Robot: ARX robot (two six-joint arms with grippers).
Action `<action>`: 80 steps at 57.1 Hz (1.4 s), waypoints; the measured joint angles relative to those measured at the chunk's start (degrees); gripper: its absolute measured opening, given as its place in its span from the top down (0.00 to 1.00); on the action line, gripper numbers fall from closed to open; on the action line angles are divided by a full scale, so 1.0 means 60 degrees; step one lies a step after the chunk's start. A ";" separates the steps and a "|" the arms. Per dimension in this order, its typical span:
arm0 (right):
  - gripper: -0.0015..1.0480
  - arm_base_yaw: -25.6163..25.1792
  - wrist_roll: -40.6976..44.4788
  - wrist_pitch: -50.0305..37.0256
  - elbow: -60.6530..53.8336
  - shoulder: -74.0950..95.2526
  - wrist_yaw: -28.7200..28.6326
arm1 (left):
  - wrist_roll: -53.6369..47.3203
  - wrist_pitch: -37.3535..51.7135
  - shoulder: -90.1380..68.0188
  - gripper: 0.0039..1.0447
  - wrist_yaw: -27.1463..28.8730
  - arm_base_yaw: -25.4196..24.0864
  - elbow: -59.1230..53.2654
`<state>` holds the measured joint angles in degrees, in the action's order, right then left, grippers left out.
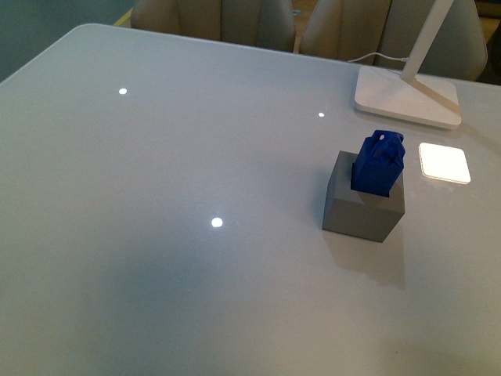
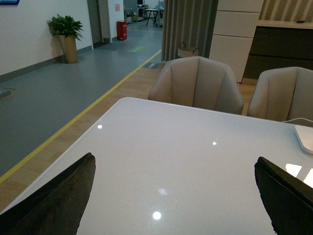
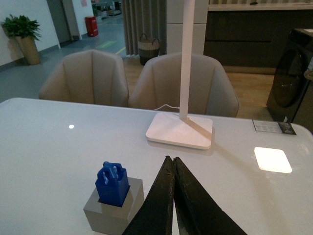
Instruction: Insert blue part into gray base
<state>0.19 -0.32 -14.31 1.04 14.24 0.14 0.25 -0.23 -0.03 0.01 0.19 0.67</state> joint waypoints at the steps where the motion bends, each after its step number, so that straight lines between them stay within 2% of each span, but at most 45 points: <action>1: 0.98 0.0000 0.0000 0.0058 0.0000 -0.0058 0.0000 | 0.0000 0.0000 0.0000 0.07 0.0000 0.0000 0.0000; 17: 0.98 0.0000 0.0000 0.0721 0.0000 -0.0710 0.0000 | 0.0000 0.0000 0.0000 0.07 0.0000 0.0000 0.0000; 23: 0.98 0.0000 0.0000 0.2251 0.0000 -0.2007 -0.0004 | 0.0000 0.0000 0.0000 0.07 0.0004 0.0000 0.0000; 40: 0.98 0.0000 0.0000 0.2371 0.0000 -0.2313 -0.0004 | 0.0000 0.0000 0.0000 0.07 0.0000 0.0000 0.0000; 43: 0.90 0.0000 0.0011 0.2371 0.0000 -0.2317 -0.0004 | 0.0000 0.0000 0.0000 0.07 0.0000 0.0000 0.0000; 53: 0.46 0.0000 0.0011 0.2371 0.0000 -0.2317 -0.0004 | 0.0000 0.0000 0.0000 0.07 0.0000 0.0000 0.0004; 61: 0.23 0.0000 0.0011 0.2371 0.0000 -0.2317 -0.0004 | 0.0000 0.0000 0.0000 0.07 0.0000 0.0000 0.0000; 65: 0.08 0.0000 0.0007 0.2371 0.0000 -0.2317 -0.0004 | 0.0000 0.0000 0.0000 0.07 0.0000 0.0000 0.0000; 80: 0.09 0.0000 0.0011 0.2371 0.0000 -0.2317 -0.0004 | 0.0000 0.0000 0.0000 0.07 0.0000 0.0000 0.0000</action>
<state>0.19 -0.25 -0.08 1.04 0.34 0.12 0.25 -0.23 -0.03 0.01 0.19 0.67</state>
